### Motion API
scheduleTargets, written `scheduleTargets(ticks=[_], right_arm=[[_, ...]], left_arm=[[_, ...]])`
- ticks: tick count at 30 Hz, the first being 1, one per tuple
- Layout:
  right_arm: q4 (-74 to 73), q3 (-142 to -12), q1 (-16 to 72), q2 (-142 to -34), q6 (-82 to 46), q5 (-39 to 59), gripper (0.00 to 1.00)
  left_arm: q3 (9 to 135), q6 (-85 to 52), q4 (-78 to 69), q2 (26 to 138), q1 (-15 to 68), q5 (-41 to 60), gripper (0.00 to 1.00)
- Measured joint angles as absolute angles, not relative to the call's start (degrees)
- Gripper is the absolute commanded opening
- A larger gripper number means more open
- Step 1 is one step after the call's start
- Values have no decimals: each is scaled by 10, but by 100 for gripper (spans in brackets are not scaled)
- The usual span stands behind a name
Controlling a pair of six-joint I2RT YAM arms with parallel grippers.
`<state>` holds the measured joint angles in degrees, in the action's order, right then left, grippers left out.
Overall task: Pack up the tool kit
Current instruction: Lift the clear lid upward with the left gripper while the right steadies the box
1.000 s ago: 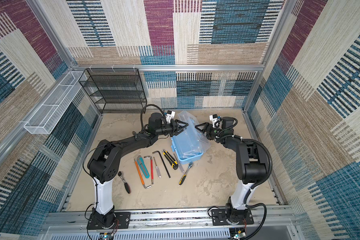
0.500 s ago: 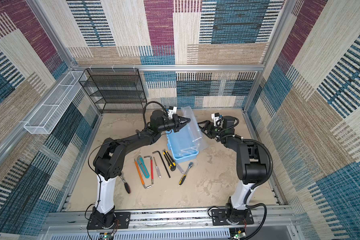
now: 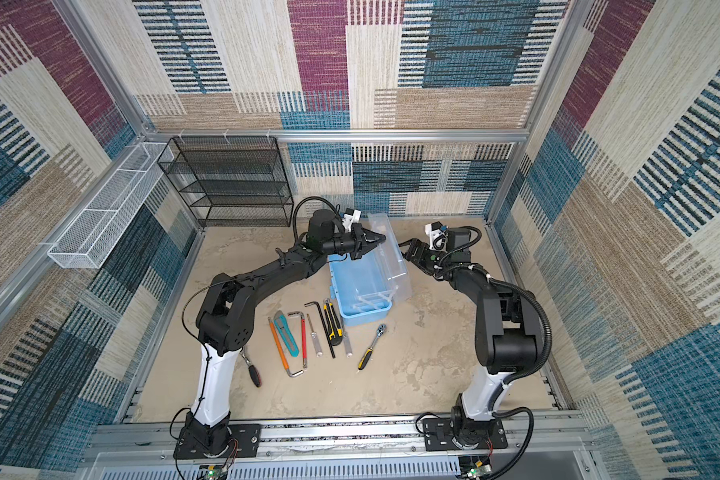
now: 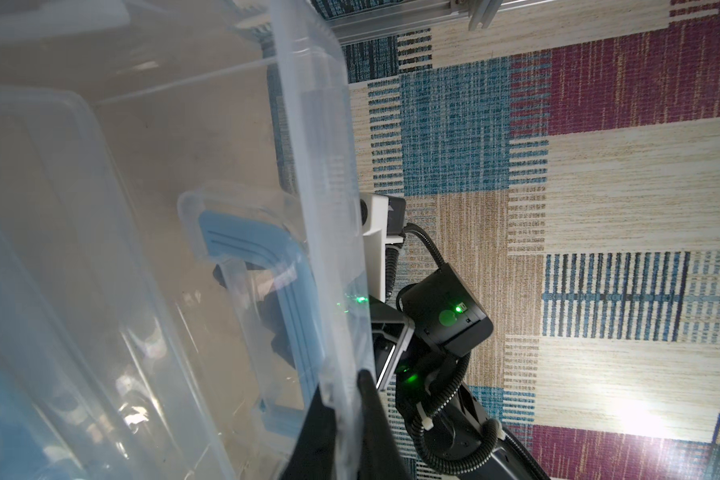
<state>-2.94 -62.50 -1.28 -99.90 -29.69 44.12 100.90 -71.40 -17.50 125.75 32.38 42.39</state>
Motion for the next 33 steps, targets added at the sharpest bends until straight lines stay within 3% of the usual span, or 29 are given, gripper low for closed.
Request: scheduleTargets(ticks=[11,33], right_arm=[[42,-621,-21,-955,-222,328,100],[76,-593,-38,-943,-177,279,100]], left_arm=[[1124,-651,-21,1296,324,440,0],[1322,-557,223,1368,317,438,0]])
